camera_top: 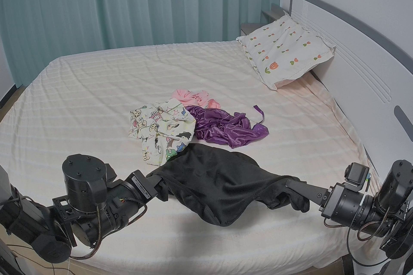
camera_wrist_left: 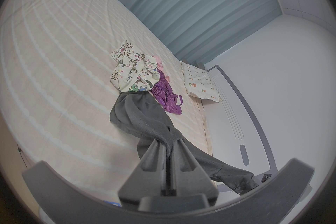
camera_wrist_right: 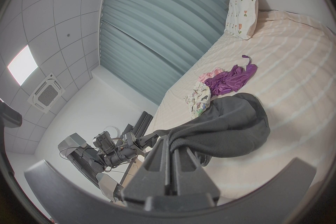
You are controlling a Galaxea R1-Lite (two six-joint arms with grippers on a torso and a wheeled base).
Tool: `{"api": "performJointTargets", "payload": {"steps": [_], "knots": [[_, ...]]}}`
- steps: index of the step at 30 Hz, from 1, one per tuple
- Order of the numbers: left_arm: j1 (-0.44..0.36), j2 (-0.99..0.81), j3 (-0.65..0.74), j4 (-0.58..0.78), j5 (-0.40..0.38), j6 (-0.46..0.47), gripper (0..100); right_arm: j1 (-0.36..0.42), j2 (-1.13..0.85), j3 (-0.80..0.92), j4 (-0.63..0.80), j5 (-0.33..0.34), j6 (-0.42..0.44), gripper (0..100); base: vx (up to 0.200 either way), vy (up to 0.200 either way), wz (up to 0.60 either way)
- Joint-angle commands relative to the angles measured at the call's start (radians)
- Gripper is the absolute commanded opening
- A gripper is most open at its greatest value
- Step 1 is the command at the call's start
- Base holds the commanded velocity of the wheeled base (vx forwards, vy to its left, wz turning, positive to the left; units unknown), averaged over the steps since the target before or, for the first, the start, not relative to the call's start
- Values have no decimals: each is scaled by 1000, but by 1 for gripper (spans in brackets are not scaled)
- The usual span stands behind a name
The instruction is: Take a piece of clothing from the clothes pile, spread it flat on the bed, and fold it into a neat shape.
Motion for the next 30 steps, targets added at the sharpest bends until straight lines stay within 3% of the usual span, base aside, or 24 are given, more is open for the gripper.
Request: {"api": "performJointTargets", "payload": {"steps": [1,14,30], "knots": [[0,-7,-1,-2,7,0,0,-2,4,-2,-12,0,1,0,0,0,0],[3,-45,9,-29,6,-8,0,-8,0,1,-12,0,-4,0,0,0,0],[-8,-105,12,-34,4,3,0,-36,-7,-2,-12,0,-5,0,0,200,0]]}}
